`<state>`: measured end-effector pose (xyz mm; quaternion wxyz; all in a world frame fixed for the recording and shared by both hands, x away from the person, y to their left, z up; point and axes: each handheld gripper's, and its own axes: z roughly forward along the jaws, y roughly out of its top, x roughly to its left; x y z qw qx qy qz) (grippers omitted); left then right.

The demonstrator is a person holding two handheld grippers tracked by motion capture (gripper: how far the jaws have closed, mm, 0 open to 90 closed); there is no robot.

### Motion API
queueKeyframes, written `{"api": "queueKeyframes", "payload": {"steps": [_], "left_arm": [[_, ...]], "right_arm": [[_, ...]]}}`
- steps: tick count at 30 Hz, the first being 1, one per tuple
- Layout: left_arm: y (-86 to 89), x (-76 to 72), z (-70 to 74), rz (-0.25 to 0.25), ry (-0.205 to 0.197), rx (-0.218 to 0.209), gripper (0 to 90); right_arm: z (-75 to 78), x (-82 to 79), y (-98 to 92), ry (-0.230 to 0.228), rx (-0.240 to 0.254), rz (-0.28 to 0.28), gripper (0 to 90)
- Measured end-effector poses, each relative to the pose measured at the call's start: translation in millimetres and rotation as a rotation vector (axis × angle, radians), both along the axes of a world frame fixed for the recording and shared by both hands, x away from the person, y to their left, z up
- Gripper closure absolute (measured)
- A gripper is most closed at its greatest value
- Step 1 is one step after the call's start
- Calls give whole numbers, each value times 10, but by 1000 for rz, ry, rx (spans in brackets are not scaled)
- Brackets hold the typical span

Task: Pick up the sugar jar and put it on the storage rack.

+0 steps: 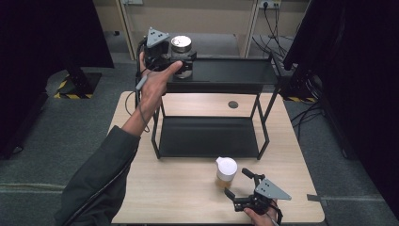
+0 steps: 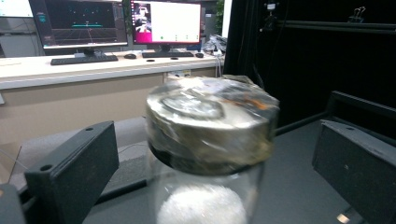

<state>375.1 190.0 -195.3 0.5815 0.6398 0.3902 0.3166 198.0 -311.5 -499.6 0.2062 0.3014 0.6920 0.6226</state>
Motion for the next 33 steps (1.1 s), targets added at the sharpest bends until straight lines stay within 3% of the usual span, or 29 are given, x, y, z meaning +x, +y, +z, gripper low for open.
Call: {"api": "queueKeyframes", "payload": {"steps": [9,15,21,26,33], "left_arm": [[22,-159,-72,-44,4,6,0],[79,-286,-172,-104,-6,-20,0],[101,-424,-242,-148,-26,-16,0],[113,-534,-333,-192,-41,-29,1],[149,-639,-524,-256,-28,-45,1]], "right_arm": [[0,0,2,0,1,1,5],[0,-1,-1,-1,1,0,5],[0,0,2,-2,-1,1,5],[0,0,2,-1,0,2,5],[-1,2,0,-1,2,4,5]]}}
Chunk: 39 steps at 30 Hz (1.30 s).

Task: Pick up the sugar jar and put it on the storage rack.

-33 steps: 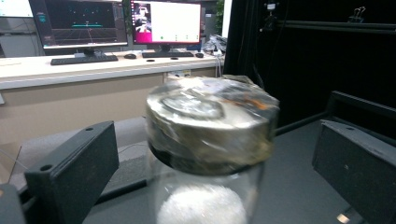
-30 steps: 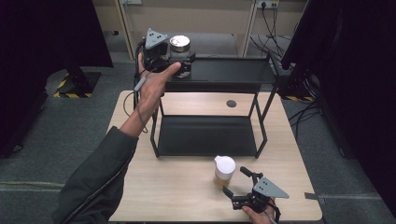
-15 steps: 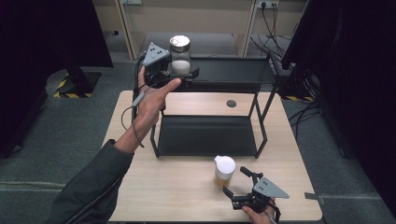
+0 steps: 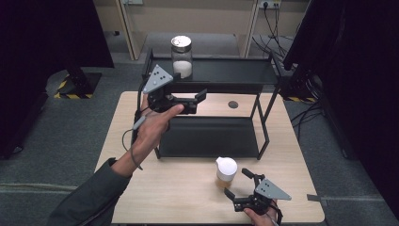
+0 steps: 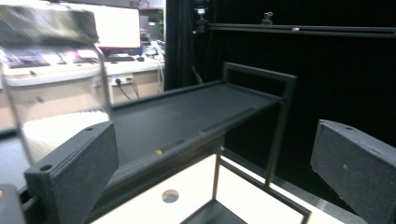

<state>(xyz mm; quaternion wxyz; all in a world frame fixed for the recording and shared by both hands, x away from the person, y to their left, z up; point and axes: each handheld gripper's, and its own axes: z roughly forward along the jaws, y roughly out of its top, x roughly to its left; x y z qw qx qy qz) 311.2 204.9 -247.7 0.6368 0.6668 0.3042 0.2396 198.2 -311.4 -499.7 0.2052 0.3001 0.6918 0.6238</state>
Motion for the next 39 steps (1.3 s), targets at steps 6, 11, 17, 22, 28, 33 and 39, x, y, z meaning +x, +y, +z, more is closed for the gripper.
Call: {"api": "queueKeyframes", "payload": {"steps": [6,11,17,22,28,33,39], "left_arm": [[9,-90,-148,-51,10,-10,1],[21,-177,-301,-97,8,-17,1],[43,-288,-516,-137,10,-33,1],[65,-371,-679,-164,13,-39,1],[93,-425,-877,-173,7,-33,1],[117,-464,-1074,-183,22,-30,1],[138,-545,-1276,-194,20,-18,1]], "right_arm": [[1,0,0,0,0,0,5],[1,0,-1,0,1,1,5],[1,0,1,0,0,2,5],[0,1,3,0,0,3,5],[2,1,4,2,0,4,5],[1,2,3,1,-1,4,5],[-1,4,9,2,-2,5,5]]}}
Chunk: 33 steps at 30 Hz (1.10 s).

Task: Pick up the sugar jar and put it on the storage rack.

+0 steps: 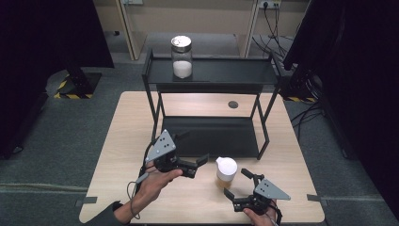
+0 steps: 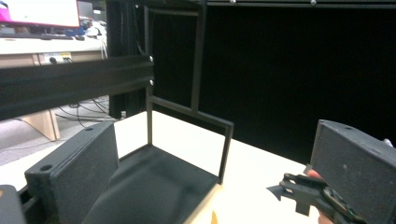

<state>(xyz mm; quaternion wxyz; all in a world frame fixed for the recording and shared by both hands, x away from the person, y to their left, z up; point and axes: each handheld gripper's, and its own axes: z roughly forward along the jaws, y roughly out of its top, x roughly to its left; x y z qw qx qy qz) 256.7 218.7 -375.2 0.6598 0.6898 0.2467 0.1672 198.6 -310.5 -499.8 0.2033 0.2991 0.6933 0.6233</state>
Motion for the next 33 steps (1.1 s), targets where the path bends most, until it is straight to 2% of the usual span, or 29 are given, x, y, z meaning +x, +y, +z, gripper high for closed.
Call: {"api": "queueKeyframes", "payload": {"steps": [7,15,21,33], "left_arm": [[2,-83,-215,-30,24,12,1],[4,-177,-474,-28,23,17,1],[45,-257,-640,-27,8,22,1],[81,-301,-930,-44,43,16,1]], "right_arm": [[0,0,0,0,1,0,5],[-1,-2,-1,-1,2,-1,5],[-2,-1,-2,-1,3,-1,5],[-4,0,-3,-1,4,0,5]]}}
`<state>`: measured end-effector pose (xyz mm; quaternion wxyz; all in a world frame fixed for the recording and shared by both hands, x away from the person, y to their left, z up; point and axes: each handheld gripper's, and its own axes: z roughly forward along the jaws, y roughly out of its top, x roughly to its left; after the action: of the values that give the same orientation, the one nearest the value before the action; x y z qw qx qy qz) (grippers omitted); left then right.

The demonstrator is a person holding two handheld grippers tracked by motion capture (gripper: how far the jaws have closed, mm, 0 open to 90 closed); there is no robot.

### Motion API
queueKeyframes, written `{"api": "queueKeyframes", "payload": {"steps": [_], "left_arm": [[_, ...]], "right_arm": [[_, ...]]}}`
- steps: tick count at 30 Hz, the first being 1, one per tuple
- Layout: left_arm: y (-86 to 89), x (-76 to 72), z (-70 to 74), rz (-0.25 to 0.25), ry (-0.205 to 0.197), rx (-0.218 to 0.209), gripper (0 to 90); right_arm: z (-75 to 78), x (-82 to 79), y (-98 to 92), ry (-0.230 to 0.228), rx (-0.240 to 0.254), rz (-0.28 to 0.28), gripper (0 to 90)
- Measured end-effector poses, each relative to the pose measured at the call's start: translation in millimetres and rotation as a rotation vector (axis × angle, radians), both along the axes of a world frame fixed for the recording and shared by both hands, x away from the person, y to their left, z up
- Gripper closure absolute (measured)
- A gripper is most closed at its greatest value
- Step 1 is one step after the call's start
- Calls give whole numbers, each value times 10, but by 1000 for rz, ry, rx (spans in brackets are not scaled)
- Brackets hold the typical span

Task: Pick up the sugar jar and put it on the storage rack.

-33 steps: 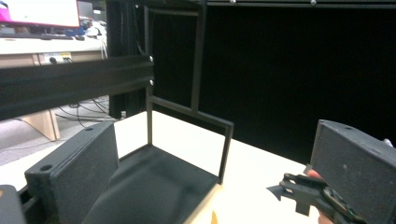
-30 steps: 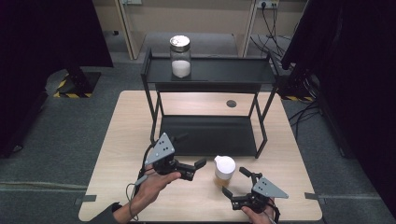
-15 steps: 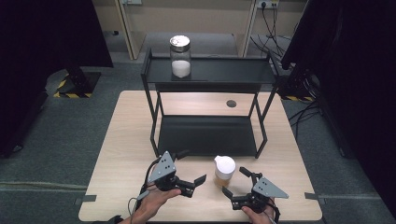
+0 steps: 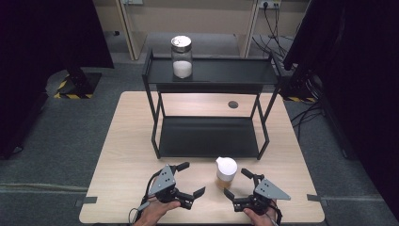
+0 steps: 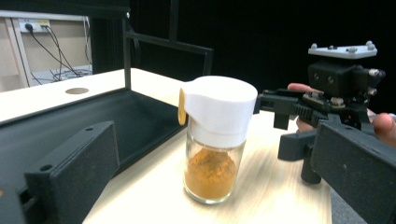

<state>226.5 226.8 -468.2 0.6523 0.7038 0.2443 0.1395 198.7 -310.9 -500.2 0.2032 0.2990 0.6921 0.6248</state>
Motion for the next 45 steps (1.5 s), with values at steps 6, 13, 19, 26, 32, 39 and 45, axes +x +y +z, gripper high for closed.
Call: {"api": "queueKeyframes", "payload": {"steps": [6,13,19,26,32,39,45], "left_arm": [[10,-7,-94,-5,4,-2,1],[34,-9,-185,-12,-5,-7,1],[47,-31,-238,-14,-26,-6,1],[68,-53,-335,-30,-44,-9,1],[57,-65,-391,-52,-47,-1,1],[88,-54,-419,-40,-36,-1,1],[106,-52,-412,-33,-46,1,1]], "right_arm": [[-2,4,-3,2,2,1,5],[-6,8,-18,5,7,-3,5],[-9,11,-15,4,5,-2,5],[-7,6,-15,3,5,-2,5],[-1,-11,5,-5,-9,1,5],[2,-20,15,-8,-12,1,5],[7,-26,13,-13,-14,2,5]]}}
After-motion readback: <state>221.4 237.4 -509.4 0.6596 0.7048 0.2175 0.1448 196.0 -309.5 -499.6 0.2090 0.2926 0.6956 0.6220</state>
